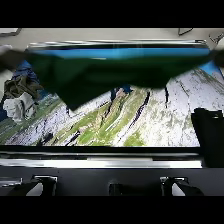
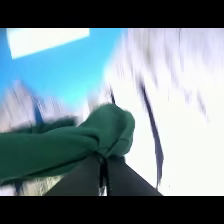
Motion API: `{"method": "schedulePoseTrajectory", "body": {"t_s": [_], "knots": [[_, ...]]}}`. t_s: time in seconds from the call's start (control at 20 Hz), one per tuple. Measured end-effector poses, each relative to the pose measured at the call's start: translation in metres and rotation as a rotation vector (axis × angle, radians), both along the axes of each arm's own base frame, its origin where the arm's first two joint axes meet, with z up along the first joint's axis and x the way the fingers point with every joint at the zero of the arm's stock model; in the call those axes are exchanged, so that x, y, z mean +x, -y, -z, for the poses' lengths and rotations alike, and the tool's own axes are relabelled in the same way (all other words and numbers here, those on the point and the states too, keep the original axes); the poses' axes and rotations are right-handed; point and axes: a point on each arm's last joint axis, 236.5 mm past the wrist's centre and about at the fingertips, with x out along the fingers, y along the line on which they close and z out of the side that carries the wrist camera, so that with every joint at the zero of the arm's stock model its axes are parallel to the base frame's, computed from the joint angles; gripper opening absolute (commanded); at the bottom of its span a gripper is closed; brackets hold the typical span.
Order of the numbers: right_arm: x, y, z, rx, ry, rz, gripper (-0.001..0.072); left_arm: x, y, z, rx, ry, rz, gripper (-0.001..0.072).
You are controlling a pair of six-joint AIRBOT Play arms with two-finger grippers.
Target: Fold the clothes and pants, and hang the long-sleeved shirts on hangers.
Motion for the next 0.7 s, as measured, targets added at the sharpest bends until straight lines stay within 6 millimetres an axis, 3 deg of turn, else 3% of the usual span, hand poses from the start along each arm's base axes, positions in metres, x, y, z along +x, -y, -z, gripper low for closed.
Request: {"method": "schedulePoseTrajectory", "body": {"t_s": [0.05, 0.15, 0.25, 0.35, 0.45, 0.55, 0.65, 0.7], "knots": [[-0.024, -0.002, -0.049, -0.037, 0.126, 0.014, 0.0039, -0.021, 0.001, -0.04, 0.008, 0.093, -0.005, 0.0021], [-0.073, -0.008, -0.116, -0.089, 0.307, 0.036, 0.0039, -0.064, 0.003, -0.097, 0.026, 0.24, -0.019, 0.0021], [-0.114, -0.015, -0.148, -0.126, 0.398, 0.049, 0.0039, -0.098, 0.005, -0.128, 0.039, 0.329, -0.03, 0.0021], [-0.138, -0.018, -0.148, -0.155, 0.376, 0.053, 0.0039, -0.115, 0.003, -0.139, 0.057, 0.358, -0.055, 0.0021], [-0.143, -0.018, -0.111, -0.164, 0.22, 0.041, 0.0039, -0.114, -0.001, -0.124, 0.088, 0.311, -0.072, 0.0021], [-0.136, -0.016, -0.044, -0.134, -0.032, 0.019, 0.0039, -0.099, -0.006, -0.084, 0.109, 0.195, -0.073, 0.0021], [-0.128, -0.015, 0.036, -0.082, -0.298, -0.009, 0.0039, -0.076, -0.009, -0.019, 0.103, 0.032, -0.066, 0.0021], [-0.124, -0.014, 0.078, -0.055, -0.419, -0.019, 0.0039, -0.062, -0.01, 0.025, 0.091, -0.07, -0.06, 0.0021]]}}
